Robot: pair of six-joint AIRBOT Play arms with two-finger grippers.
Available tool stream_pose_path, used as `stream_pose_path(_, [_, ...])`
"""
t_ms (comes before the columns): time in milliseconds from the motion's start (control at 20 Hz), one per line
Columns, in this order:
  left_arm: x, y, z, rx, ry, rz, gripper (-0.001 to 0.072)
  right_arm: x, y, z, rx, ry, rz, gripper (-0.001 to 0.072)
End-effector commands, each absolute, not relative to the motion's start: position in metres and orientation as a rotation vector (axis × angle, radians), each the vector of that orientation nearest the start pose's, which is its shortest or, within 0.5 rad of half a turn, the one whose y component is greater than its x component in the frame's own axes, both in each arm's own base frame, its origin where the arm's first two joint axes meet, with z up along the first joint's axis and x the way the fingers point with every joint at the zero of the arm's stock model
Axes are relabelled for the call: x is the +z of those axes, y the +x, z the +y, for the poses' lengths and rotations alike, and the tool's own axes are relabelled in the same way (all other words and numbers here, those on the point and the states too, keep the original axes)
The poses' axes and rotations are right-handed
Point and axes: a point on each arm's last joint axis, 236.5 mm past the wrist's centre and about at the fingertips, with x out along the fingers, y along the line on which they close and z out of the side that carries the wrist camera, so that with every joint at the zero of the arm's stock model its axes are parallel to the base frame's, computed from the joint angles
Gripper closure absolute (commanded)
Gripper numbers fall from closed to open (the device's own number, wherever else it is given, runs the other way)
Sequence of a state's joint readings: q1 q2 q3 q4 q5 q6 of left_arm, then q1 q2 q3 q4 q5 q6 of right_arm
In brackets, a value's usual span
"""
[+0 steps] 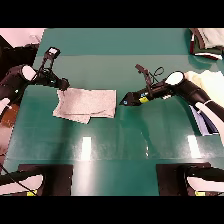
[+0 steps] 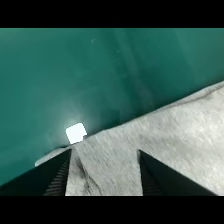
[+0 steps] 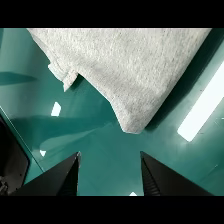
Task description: Fold the shirts.
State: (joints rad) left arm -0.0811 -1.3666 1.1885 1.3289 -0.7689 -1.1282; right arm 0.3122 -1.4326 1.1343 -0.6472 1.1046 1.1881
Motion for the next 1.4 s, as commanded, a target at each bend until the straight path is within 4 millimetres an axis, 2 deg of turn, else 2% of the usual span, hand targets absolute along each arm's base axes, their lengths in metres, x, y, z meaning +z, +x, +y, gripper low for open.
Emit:
stream_pose_path(0, [0.029,0.465,-0.077,-0.347,0.189,0.917,0.0195,0.023,0.342,0.285,0.849,0.436,1.264,0.0257])
stream_pose_path(50, [0.027,0.456,-0.081,-0.365,0.173,0.950,0.0196,0.023,0.347,0.283,0.833,0.441,1.252,0.0257])
stream_pose_path(100, [0.025,0.447,-0.086,-0.387,0.153,0.983,0.0245,0.020,0.353,0.282,0.801,0.459,1.245,0.0243])
stream_pose_path(200, [0.024,0.433,-0.094,-0.421,0.120,1.029,0.0594,0.007,0.365,0.281,0.729,0.520,1.262,0.0117])
stream_pose_path(250, [0.024,0.430,-0.099,-0.436,0.096,1.039,0.0686,-0.004,0.370,0.283,0.698,0.561,1.283,0.0117])
stream_pose_path(450, [0.032,0.429,-0.119,-0.480,-0.009,1.026,0.0685,-0.046,0.383,0.312,0.653,0.772,1.340,0.0119])
stream_pose_path(550, [0.035,0.428,-0.127,-0.498,-0.054,1.021,0.0685,-0.058,0.388,0.333,0.662,0.797,1.345,0.0121])
stream_pose_path(700, [0.037,0.428,-0.130,-0.507,-0.075,1.018,0.0685,-0.064,0.394,0.371,0.709,0.790,1.342,0.0125])
stream_pose_path(800, [0.037,0.427,-0.130,-0.508,-0.074,1.022,0.0685,-0.063,0.399,0.394,0.743,0.794,1.333,0.0164])
stream_pose_path(850, [0.036,0.425,-0.131,-0.512,-0.074,1.029,0.0685,-0.060,0.401,0.405,0.761,0.798,1.323,0.0205])
stream_pose_path(900, [0.035,0.423,-0.131,-0.516,-0.074,1.036,0.0685,-0.058,0.404,0.413,0.774,0.788,1.309,0.0290])
stream_pose_path(950, [0.035,0.422,-0.132,-0.519,-0.074,1.043,0.0685,-0.055,0.407,0.419,0.785,0.777,1.288,0.0303])
stream_pose_path(1000, [0.034,0.419,-0.132,-0.523,-0.074,1.052,0.0685,-0.051,0.409,0.423,0.793,0.767,1.266,0.0333])
stream_pose_path(1100, [0.033,0.417,-0.133,-0.529,-0.074,1.064,0.0685,-0.042,0.412,0.427,0.838,0.729,1.229,0.0674])
stream_pose_path(1250, [0.030,0.407,-0.134,-0.548,-0.073,1.101,0.0686,-0.024,0.412,0.420,0.911,0.688,1.224,0.0693])
stream_pose_path(1350, [0.028,0.401,-0.135,-0.560,-0.073,1.125,0.0686,-0.006,0.423,0.392,0.903,0.615,1.184,0.0693])
